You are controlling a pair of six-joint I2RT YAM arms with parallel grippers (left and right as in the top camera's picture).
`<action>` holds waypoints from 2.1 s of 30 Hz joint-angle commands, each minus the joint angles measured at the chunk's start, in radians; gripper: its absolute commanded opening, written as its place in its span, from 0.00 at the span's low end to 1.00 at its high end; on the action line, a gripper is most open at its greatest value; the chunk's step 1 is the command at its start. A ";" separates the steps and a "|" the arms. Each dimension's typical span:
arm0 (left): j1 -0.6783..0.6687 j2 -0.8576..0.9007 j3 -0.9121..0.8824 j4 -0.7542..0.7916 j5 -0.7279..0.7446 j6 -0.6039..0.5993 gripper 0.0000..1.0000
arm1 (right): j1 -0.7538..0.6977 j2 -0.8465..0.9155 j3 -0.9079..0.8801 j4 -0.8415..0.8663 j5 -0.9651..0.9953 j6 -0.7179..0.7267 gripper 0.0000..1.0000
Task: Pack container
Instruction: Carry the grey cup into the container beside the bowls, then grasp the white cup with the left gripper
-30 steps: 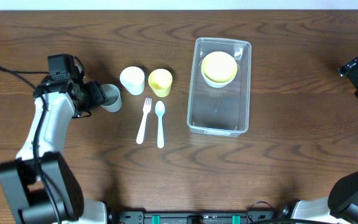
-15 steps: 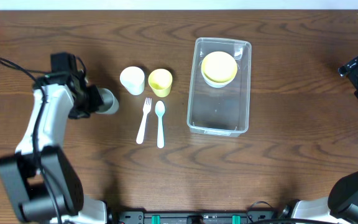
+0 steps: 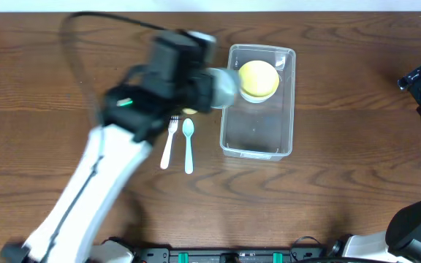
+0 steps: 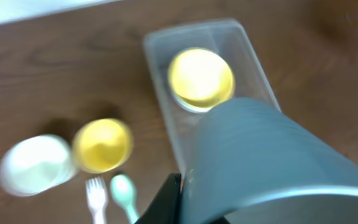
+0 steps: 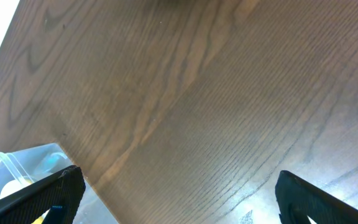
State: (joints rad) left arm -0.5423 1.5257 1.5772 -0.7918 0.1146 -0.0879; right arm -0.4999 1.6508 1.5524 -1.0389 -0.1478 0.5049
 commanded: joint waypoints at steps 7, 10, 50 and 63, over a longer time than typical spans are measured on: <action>-0.070 0.364 -0.014 0.070 -0.055 0.043 0.06 | -0.004 0.004 -0.003 -0.002 0.005 -0.005 0.99; -0.070 0.419 -0.014 0.113 -0.055 0.046 0.06 | -0.004 0.004 -0.003 -0.002 0.005 -0.005 0.99; 0.510 0.596 0.271 -0.315 0.077 -0.070 0.64 | -0.004 0.004 -0.003 -0.002 0.005 -0.005 0.99; 0.504 0.627 0.309 -0.333 0.077 -0.063 0.06 | -0.004 0.004 -0.003 -0.002 0.005 -0.005 0.99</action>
State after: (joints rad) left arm -0.0376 2.2017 1.8435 -1.1046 0.1841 -0.1535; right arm -0.4999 1.6512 1.5520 -1.0393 -0.1478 0.5049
